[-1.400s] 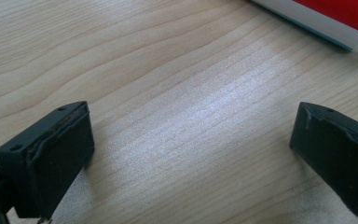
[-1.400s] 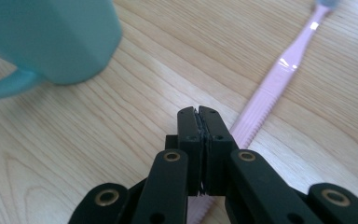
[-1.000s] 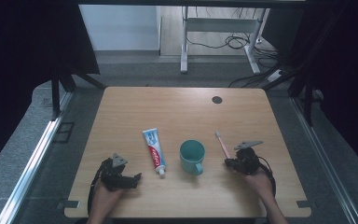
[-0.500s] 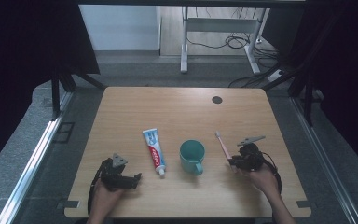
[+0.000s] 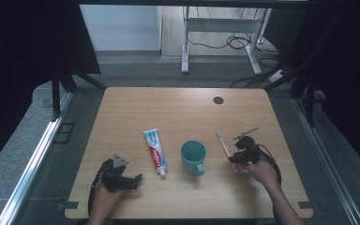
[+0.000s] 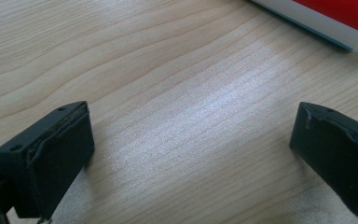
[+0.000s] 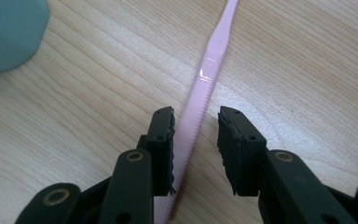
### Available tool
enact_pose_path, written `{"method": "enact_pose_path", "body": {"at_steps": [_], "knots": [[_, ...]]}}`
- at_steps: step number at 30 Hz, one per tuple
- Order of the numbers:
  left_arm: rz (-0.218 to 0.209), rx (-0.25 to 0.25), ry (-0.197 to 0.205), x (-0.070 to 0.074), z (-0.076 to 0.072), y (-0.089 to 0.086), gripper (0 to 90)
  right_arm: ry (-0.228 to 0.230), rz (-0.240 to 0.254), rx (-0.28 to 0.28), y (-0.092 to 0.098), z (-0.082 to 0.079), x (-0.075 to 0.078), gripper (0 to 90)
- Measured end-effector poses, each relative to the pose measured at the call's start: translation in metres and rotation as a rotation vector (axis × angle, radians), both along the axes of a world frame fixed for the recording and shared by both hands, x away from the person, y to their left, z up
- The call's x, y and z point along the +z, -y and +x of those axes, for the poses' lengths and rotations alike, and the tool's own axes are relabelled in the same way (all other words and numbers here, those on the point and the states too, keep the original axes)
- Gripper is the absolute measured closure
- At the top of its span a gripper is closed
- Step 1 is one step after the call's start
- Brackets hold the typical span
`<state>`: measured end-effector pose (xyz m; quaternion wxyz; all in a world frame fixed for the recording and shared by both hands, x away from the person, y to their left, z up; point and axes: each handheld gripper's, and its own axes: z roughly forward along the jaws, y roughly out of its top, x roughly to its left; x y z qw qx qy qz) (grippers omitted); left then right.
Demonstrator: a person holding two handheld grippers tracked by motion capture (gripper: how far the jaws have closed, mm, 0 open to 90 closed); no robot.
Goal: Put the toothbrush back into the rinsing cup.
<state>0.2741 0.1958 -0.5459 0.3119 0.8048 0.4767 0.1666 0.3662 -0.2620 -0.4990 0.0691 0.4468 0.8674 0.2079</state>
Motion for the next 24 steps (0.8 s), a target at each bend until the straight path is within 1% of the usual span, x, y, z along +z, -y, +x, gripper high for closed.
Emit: {"method": "enact_pose_path", "body": {"at_steps": [4, 5, 7, 11, 12, 14, 15, 16, 18, 20, 21, 22, 24], "knots": [[0.000, 0.000, 0.000, 0.000, 0.000, 0.000, 0.0, -0.035, -0.028, -0.002, -0.003, 0.007, 0.003, 64.1], [0.000, 0.000, 0.000, 0.000, 0.000, 0.000, 0.0, -0.053, -0.041, 0.001, -0.005, 0.011, 0.004, 64.0], [0.000, 0.000, 0.000, 0.000, 0.000, 0.000, 0.0, -0.060, -0.048, 0.004, -0.006, 0.013, 0.005, 63.9], [0.000, 0.000, 0.000, 0.000, 0.000, 0.000, 0.0, -0.099, -0.084, 0.006, -0.013, 0.021, 0.007, 63.9], [0.000, 0.000, 0.000, 0.000, 0.000, 0.000, 0.0, -0.116, -0.100, 0.007, -0.016, 0.024, 0.008, 63.9], [0.000, 0.000, 0.000, 0.000, 0.000, 0.000, 0.0, -0.123, -0.108, 0.006, -0.017, 0.026, 0.008, 63.9], [0.000, 0.000, 0.000, 0.000, 0.000, 0.000, 0.0, -0.135, -0.119, 0.004, -0.019, 0.028, 0.008, 63.9], [0.000, 0.000, 0.000, 0.000, 0.000, 0.000, 0.0, -0.156, -0.134, -0.002, -0.022, 0.032, 0.008, 64.4], [0.000, 0.001, 0.000, 0.000, 0.000, 0.000, 0.0, -0.164, -0.138, -0.002, -0.023, 0.034, 0.008, 64.5], [0.000, 0.000, 0.000, 0.000, 0.000, 0.000, 0.0, -0.192, -0.163, -0.007, -0.028, 0.040, 0.008, 65.7], [0.000, 0.000, 0.000, 0.000, 0.000, 0.000, 0.0, -0.192, -0.163, -0.007, -0.028, 0.040, 0.008, 65.7], [0.000, 0.000, 0.000, 0.000, 0.000, 0.000, 0.0, -0.207, -0.177, -0.006, -0.031, 0.043, 0.007, 66.4], [0.000, 0.000, 0.000, 0.000, 0.000, 0.000, 0.0, -0.213, -0.184, -0.006, -0.032, 0.044, 0.007, 66.7]]}}
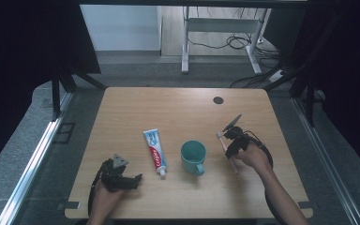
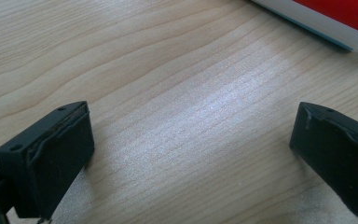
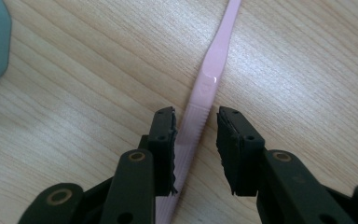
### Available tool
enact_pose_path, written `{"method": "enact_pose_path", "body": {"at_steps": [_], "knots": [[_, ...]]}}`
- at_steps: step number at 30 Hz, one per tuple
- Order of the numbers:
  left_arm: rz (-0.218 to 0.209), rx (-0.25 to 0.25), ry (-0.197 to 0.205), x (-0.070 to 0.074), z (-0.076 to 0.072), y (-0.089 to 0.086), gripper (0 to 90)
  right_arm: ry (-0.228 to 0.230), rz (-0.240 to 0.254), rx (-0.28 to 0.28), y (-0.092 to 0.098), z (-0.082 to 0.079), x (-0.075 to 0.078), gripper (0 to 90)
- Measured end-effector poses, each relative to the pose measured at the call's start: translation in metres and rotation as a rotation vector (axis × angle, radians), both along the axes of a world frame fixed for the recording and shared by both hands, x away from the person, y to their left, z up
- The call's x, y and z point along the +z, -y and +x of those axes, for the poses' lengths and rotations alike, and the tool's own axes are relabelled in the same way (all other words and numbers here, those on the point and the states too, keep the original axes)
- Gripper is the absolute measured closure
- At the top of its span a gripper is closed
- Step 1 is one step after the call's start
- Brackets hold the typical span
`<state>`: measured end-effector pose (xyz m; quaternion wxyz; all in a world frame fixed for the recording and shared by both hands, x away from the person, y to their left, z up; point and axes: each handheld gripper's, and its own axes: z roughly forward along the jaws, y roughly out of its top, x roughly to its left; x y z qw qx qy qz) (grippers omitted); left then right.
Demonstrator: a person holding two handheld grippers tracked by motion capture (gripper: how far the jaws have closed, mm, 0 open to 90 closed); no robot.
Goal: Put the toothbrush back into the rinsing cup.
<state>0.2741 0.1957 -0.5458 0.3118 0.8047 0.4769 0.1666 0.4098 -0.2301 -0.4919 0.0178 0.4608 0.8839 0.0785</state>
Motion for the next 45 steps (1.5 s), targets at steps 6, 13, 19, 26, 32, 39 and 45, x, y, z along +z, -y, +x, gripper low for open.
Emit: {"method": "enact_pose_path", "body": {"at_steps": [6, 13, 19, 26, 32, 39, 45], "knots": [[-0.001, 0.000, 0.000, 0.000, 0.000, 0.000, 0.0, -0.054, -0.057, 0.000, -0.011, 0.008, -0.005, 68.0], [0.000, 0.000, 0.000, 0.000, 0.000, 0.000, 0.0, -0.070, -0.107, -0.007, -0.018, 0.013, -0.008, 70.5], [0.000, 0.000, 0.000, 0.000, 0.000, 0.000, 0.0, -0.091, -0.138, 0.003, -0.023, 0.013, -0.008, 78.2], [0.000, 0.000, 0.000, 0.000, 0.000, 0.000, 0.0, -0.088, -0.139, 0.021, -0.024, 0.013, -0.007, 78.8], [0.000, 0.000, 0.000, 0.000, 0.000, 0.000, 0.0, -0.075, -0.114, 0.029, -0.023, 0.011, -0.004, 78.8], [0.000, 0.000, 0.000, 0.000, 0.000, 0.000, 0.0, -0.053, -0.077, 0.043, -0.021, 0.009, 0.006, 78.8], [0.000, 0.000, 0.000, 0.000, 0.000, 0.000, 0.0, -0.028, -0.038, 0.051, -0.016, 0.006, 0.013, 78.8]]}}
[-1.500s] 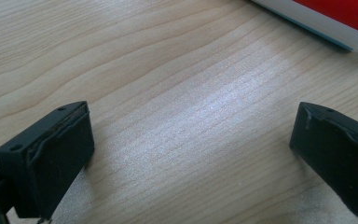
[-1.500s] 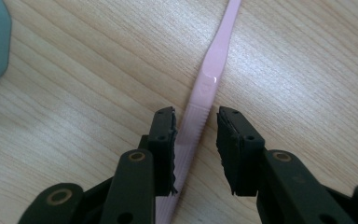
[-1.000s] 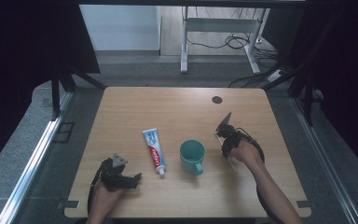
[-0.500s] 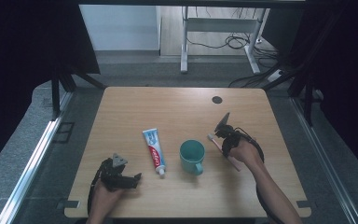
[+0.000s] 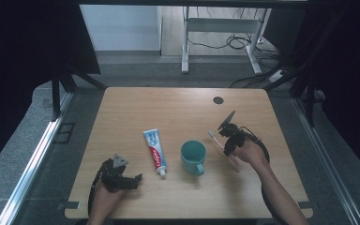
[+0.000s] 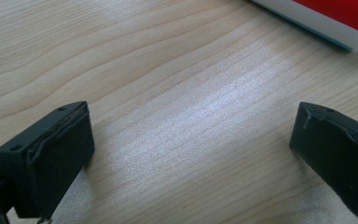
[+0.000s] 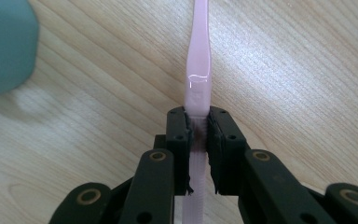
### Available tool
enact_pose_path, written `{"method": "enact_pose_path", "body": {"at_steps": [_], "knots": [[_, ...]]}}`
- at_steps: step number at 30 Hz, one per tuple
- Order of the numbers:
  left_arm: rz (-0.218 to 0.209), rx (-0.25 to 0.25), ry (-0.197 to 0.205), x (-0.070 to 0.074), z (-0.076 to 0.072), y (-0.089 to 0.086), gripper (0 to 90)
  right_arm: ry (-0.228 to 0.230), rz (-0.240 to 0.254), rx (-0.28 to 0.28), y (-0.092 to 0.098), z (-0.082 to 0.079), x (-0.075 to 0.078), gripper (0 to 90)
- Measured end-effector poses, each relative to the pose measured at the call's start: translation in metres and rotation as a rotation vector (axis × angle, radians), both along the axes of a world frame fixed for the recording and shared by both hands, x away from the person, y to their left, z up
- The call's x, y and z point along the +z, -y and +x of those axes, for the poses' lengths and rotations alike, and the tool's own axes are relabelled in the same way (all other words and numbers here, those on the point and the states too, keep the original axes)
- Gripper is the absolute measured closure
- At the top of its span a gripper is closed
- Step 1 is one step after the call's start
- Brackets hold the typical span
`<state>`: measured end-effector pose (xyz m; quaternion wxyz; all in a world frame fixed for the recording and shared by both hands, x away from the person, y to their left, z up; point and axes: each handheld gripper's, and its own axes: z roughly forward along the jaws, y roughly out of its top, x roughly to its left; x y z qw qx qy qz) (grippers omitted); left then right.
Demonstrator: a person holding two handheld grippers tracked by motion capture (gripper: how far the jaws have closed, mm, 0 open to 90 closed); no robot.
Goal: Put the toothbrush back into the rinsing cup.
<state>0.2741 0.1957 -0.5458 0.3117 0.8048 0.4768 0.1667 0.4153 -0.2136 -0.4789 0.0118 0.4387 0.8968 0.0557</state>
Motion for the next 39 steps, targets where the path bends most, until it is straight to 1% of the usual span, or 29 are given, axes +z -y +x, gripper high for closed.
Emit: {"method": "enact_pose_path", "body": {"at_steps": [1, 3, 4, 6, 8, 9, 10, 11, 12, 13, 14, 17, 18, 19, 23, 24, 25, 26, 27, 31, 32, 33, 35, 36, 37, 39], "knots": [[0.000, 0.000, 0.000, 0.000, 0.000, 0.000, 0.0, 0.007, 0.011, -0.003, 0.001, -0.001, 0.003, 78.8], [0.000, 0.000, 0.000, 0.000, 0.000, 0.000, 0.0, 0.012, 0.015, 0.000, 0.001, -0.002, 0.003, 78.8], [-0.001, 0.000, 0.000, 0.000, 0.000, 0.000, 0.0, 0.026, 0.025, 0.001, 0.003, -0.003, 0.006, 78.8], [0.000, 0.001, 0.000, 0.000, 0.000, 0.000, 0.0, 0.029, 0.032, -0.002, 0.003, -0.004, 0.008, 78.8], [0.000, 0.000, 0.000, 0.000, 0.000, 0.000, 0.0, 0.042, 0.044, 0.004, 0.005, -0.005, 0.011, 78.8], [0.000, 0.000, 0.000, 0.000, 0.000, 0.000, 0.0, 0.053, 0.061, 0.007, 0.006, -0.007, 0.013, 78.8], [0.000, 0.001, 0.000, 0.000, 0.000, 0.000, 0.0, 0.053, 0.061, 0.007, 0.006, -0.007, 0.013, 78.8], [0.000, 0.000, 0.000, 0.000, 0.000, 0.000, 0.0, 0.063, 0.073, 0.009, 0.007, -0.008, 0.016, 78.8], [0.000, 0.000, 0.000, 0.000, 0.000, 0.000, 0.0, 0.063, 0.073, 0.009, 0.007, -0.008, 0.016, 78.8], [-0.001, 0.001, 0.000, 0.000, 0.000, 0.000, 0.0, 0.076, 0.086, 0.007, 0.008, -0.010, 0.018, 78.8], [-0.001, 0.000, 0.000, 0.000, 0.000, 0.000, 0.0, 0.076, 0.086, 0.007, 0.008, -0.010, 0.018, 78.8], [0.000, 0.001, 0.000, 0.000, 0.000, 0.000, 0.0, 0.099, 0.118, 0.008, 0.011, -0.014, 0.024, 78.8], [0.000, 0.001, 0.000, 0.000, 0.000, 0.000, 0.0, 0.099, 0.118, 0.008, 0.011, -0.014, 0.024, 78.8], [-0.001, 0.000, 0.000, 0.000, 0.000, 0.000, 0.0, 0.113, 0.131, 0.010, 0.012, -0.016, 0.027, 78.8], [0.000, 0.000, 0.000, 0.000, 0.000, 0.000, 0.0, 0.133, 0.160, 0.014, 0.016, -0.020, 0.030, 78.8], [0.000, 0.000, 0.000, 0.000, 0.000, 0.000, 0.0, 0.133, 0.160, 0.014, 0.016, -0.020, 0.030, 78.8], [-0.001, 0.001, 0.000, 0.000, 0.000, 0.000, 0.0, 0.144, 0.173, 0.013, 0.017, -0.022, 0.032, 78.8], [-0.001, 0.001, 0.000, 0.000, 0.000, 0.000, 0.0, 0.144, 0.173, 0.013, 0.017, -0.022, 0.032, 78.8], [-0.001, 0.000, 0.000, 0.000, 0.000, 0.000, 0.0, 0.152, 0.192, 0.014, 0.020, -0.024, 0.033, 78.8], [-0.001, 0.000, 0.000, 0.000, 0.000, 0.000, 0.0, 0.177, 0.222, 0.016, 0.023, -0.028, 0.035, 78.8], [-0.001, 0.000, 0.000, 0.000, 0.000, 0.000, 0.0, 0.177, 0.222, 0.016, 0.023, -0.028, 0.035, 78.8], [-0.001, 0.000, 0.000, 0.000, 0.000, 0.000, 0.0, 0.194, 0.239, 0.024, 0.025, -0.031, 0.037, 78.8], [-0.001, 0.000, 0.000, 0.000, 0.000, 0.000, 0.0, 0.213, 0.252, 0.027, 0.026, -0.034, 0.039, 78.8], [-0.001, 0.000, 0.000, 0.000, 0.000, 0.000, 0.0, 0.213, 0.252, 0.027, 0.026, -0.034, 0.039, 78.8], [0.000, 0.001, 0.000, 0.000, 0.000, 0.000, 0.0, 0.228, 0.269, 0.029, 0.027, -0.037, 0.041, 78.8], [0.000, 0.000, 0.000, 0.000, 0.000, 0.000, 0.0, 0.249, 0.287, 0.034, 0.029, -0.039, 0.042, 78.8]]}}
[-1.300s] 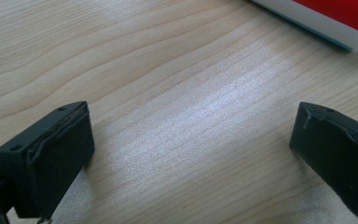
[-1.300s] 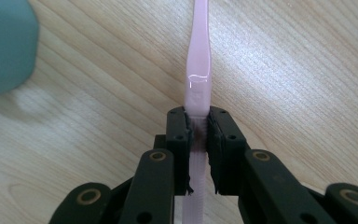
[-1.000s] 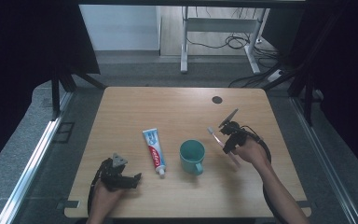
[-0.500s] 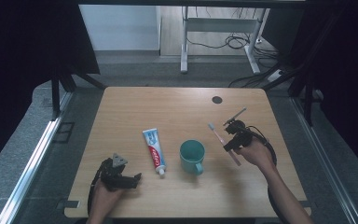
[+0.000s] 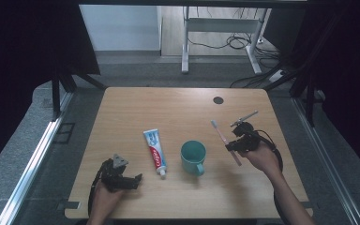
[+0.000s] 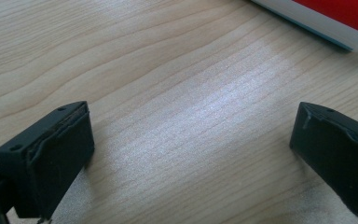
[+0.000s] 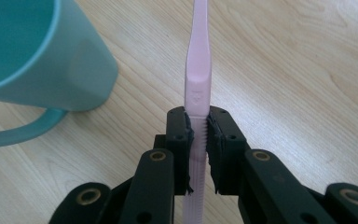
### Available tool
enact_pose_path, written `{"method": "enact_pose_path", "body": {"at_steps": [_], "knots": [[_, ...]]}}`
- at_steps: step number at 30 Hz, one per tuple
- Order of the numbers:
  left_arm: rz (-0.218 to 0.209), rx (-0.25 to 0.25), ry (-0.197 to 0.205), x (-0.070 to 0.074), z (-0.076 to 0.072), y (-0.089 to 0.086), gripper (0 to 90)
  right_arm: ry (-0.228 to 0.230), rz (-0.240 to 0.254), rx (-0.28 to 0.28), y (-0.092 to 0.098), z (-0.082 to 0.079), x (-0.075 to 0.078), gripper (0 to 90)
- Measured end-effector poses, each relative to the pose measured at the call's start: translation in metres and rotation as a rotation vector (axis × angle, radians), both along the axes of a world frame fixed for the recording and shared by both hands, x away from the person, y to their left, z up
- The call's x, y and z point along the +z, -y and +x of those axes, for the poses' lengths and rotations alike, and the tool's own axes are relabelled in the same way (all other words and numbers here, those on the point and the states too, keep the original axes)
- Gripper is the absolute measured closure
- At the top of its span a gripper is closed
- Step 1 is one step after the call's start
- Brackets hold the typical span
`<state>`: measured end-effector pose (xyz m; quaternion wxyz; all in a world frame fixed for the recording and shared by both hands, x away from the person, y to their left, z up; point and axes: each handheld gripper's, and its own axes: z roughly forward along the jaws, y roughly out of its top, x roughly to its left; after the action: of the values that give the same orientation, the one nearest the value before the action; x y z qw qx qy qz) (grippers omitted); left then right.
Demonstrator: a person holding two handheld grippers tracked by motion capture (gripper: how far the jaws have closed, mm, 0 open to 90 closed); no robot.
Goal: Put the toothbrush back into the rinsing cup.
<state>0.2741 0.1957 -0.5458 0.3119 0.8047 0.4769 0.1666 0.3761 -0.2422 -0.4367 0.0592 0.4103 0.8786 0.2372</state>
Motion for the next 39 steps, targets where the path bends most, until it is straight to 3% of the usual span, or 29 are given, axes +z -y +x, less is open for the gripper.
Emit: {"method": "enact_pose_path", "body": {"at_steps": [20, 39], "knots": [[0.001, -0.002, 0.001, 0.000, 0.000, 0.000, 0.0, 0.187, 0.184, 0.055, 0.004, -0.024, 0.016, 78.8], [-0.003, 0.002, 0.003, 0.000, 0.000, 0.000, 0.0, 0.228, 0.270, 0.103, -0.015, -0.029, 0.034, 78.7]]}}
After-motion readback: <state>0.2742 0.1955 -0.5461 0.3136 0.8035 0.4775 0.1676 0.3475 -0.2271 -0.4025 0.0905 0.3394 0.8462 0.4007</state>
